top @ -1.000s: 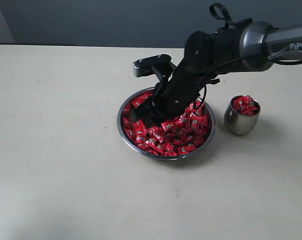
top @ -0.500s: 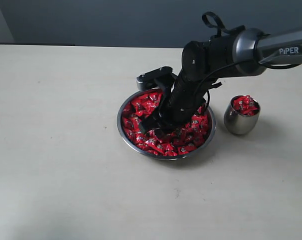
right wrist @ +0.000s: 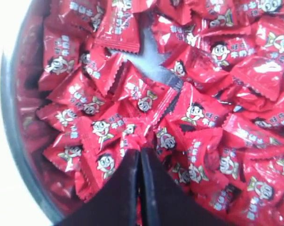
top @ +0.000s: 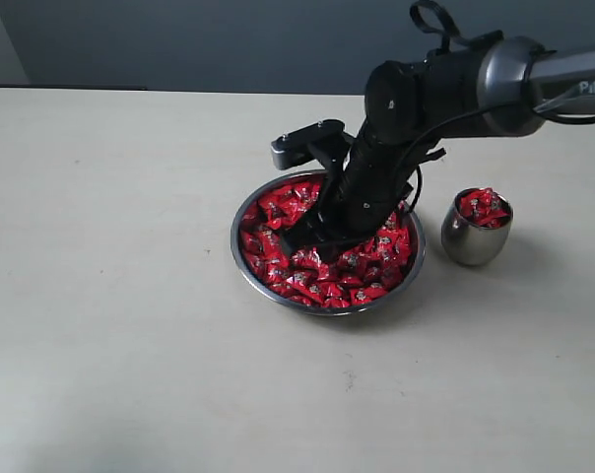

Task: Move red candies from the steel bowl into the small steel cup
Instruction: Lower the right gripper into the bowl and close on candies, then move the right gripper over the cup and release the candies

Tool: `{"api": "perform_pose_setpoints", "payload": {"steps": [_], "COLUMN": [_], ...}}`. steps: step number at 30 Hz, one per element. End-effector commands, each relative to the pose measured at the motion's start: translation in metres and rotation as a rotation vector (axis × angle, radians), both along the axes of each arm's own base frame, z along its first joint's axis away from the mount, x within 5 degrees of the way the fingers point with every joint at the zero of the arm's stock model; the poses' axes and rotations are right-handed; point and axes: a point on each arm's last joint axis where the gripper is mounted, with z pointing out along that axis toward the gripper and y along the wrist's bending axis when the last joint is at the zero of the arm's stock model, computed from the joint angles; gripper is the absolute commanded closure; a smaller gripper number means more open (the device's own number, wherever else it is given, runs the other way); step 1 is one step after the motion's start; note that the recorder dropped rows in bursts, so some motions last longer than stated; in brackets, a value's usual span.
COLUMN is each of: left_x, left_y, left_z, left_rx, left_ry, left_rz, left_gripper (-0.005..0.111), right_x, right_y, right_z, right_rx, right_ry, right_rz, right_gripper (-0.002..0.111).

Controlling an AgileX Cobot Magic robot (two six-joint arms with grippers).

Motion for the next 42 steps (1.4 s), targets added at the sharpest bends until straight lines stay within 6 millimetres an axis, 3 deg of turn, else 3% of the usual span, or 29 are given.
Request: {"api": "perform_pose_setpoints", "payload": {"steps": [1, 6, 11, 17, 22, 29, 42], "left_x": [0.000, 0.000, 0.000, 0.000, 0.000, 0.000, 0.000], "left_y": [0.000, 0.000, 0.000, 0.000, 0.000, 0.000, 0.000], "left_z": [0.004, 0.004, 0.004, 0.004, 0.004, 0.004, 0.004], "left_rx": [0.002, 0.002, 0.002, 0.002, 0.002, 0.002, 0.002], "left_ry": [-0.018, -0.018, -0.018, -0.018, -0.018, -0.018, -0.018], "left_rz": [-0.008, -0.008, -0.008, -0.008, -0.008, -0.008, -0.008], "left_gripper": [0.106, 0.106, 0.106, 0.106, 0.106, 0.106, 0.106], "right_x": [-0.004, -0.007, -0.006, 0.002, 0.007, 0.012, 0.021], "right_y": [-0.006, -0.020, -0.052, -0.111, -0.135, -0.150, -0.145], "right_z": [0.033, 0.061, 0.076, 0.073, 0.059, 0.042, 0.024], "right_rx": [0.018, -0.022, -0.141, -0.222, -0.184, -0.155, -0.134], "right_ry": [-0.048, -0.139, -0.254, -0.321, -0.324, -0.341, -0.341], "right_rz": [0.016, -0.009, -0.117, -0.319, -0.389, -0.416, -0.401], "right_gripper": [0.108, 0.108, 0.108, 0.108, 0.108, 0.108, 0.108]}}
